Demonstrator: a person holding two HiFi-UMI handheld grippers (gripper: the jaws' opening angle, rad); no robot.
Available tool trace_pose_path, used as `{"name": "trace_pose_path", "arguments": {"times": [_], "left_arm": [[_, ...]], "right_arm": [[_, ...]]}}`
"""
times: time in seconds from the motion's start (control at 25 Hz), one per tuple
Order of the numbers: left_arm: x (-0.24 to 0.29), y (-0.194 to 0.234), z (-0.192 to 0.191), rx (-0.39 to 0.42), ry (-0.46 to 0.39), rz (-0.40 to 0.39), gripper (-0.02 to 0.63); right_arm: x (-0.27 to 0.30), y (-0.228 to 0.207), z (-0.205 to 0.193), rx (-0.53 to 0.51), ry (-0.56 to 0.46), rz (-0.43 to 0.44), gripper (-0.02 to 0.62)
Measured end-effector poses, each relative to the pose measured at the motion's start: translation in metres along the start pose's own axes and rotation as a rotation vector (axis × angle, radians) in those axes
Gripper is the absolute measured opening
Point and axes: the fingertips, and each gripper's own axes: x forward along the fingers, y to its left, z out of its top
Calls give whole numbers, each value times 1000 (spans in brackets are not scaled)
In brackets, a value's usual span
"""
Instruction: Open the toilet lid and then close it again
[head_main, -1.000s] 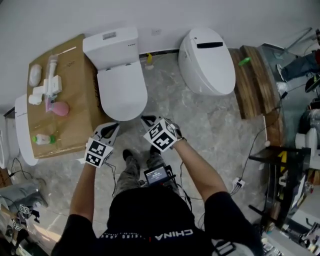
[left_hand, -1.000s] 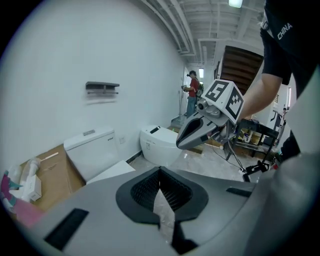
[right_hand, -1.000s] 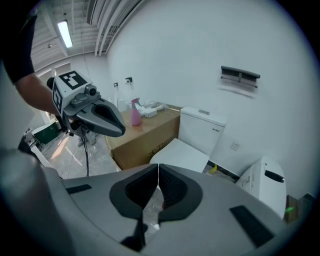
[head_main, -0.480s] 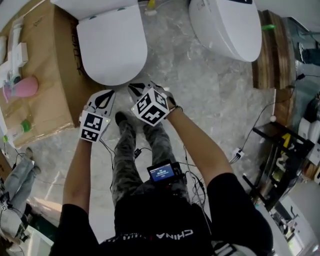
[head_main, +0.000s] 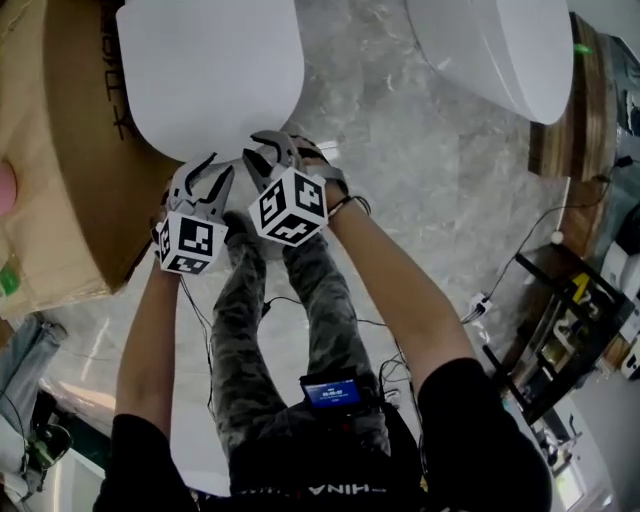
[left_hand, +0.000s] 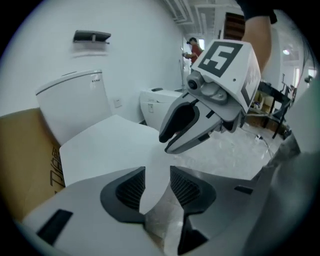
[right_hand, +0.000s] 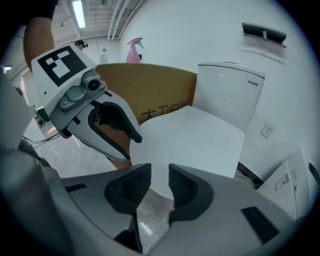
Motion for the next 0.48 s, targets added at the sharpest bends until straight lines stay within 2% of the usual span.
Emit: {"name": "trace_pose_path", "arguments": {"times": [0.04, 0.12, 0.28, 0.36, 0.48], "left_arm": [[8, 1, -8, 44, 20, 15, 159], [20, 2, -26, 127, 65, 48, 197], [35, 4, -53, 276, 142, 107, 236], [39, 8, -61, 312, 168, 139, 238], [44, 15, -68, 331, 181, 171, 236]], "right_arm": [[7, 1, -6, -39, 6, 1, 114], [18, 5, -18, -131, 16, 0, 157], [34, 15, -34, -337, 32, -31, 221], [40, 19, -37, -425, 39, -57, 229], [51, 20, -43, -501, 61, -113, 233]]}}
